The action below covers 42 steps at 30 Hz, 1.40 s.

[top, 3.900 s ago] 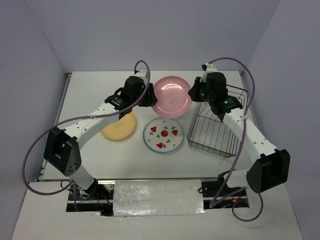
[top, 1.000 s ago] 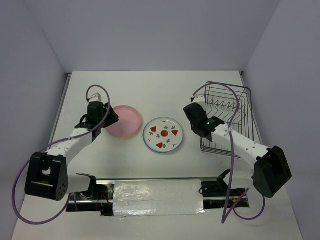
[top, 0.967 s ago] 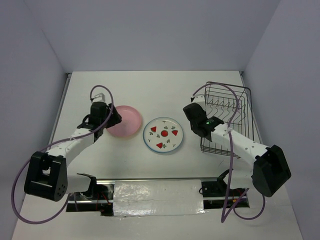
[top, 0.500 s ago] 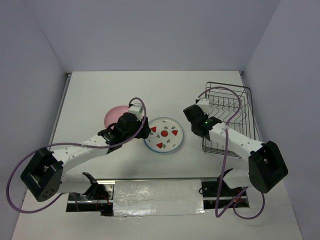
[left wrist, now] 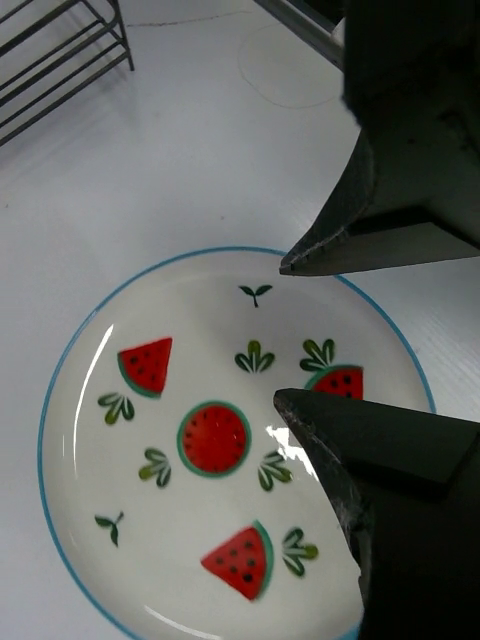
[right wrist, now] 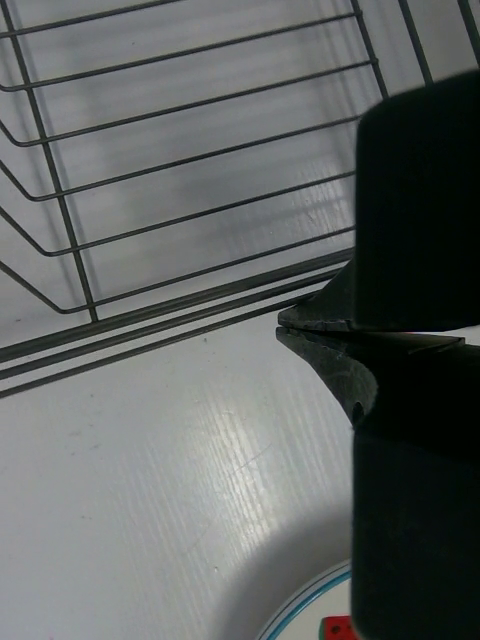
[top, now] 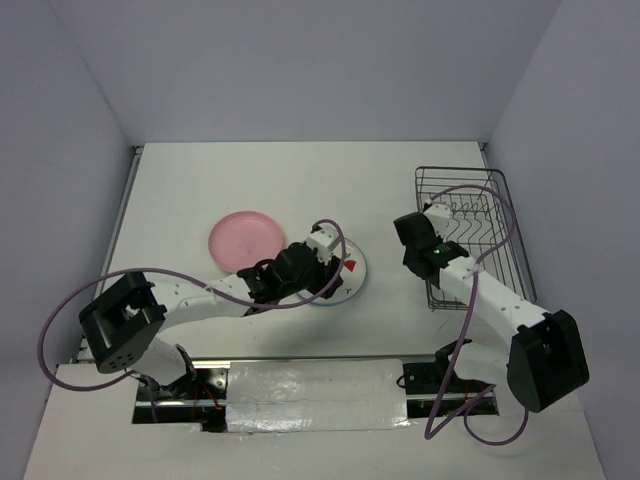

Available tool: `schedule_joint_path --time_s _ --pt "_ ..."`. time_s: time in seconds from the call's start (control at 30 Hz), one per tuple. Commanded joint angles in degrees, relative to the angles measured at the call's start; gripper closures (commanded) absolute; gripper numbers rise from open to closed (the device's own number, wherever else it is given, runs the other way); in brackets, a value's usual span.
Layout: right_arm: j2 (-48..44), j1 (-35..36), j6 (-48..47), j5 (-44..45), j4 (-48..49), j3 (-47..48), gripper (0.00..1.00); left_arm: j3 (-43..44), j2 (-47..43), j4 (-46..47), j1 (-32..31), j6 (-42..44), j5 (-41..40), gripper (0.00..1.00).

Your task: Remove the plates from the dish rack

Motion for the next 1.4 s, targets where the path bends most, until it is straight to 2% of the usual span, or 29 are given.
schedule_joint_path --time_s 0.0,0.37,0.67,0.97,1.37 --pt "-3.9 -3.3 -1.7 -1.3 2.2 -2.4 1.0 3.4 3.2 7.1 -2.0 2.8 1.6 0.39" --pt "-8.1 -5.6 -2.9 -3.4 5.2 -4.6 1.0 10.3 10.9 8.2 -9.4 7.1 2.4 0.39" --pt "-9.7 -6.6 -3.3 -4.2 5.7 -4.8 1.0 13.6 18.4 7.0 -9.4 7.5 1.0 0.39" --pt "-10.6 -7.2 -3.6 -4.5 5.9 -5.0 1.0 14.5 21.5 7.1 -7.7 5.6 -1.6 0.38" --pt "-10.7 -7.2 -3.6 -4.8 6.3 -5.3 1.0 11.3 17.7 7.7 -7.5 5.3 -2.3 0.37"
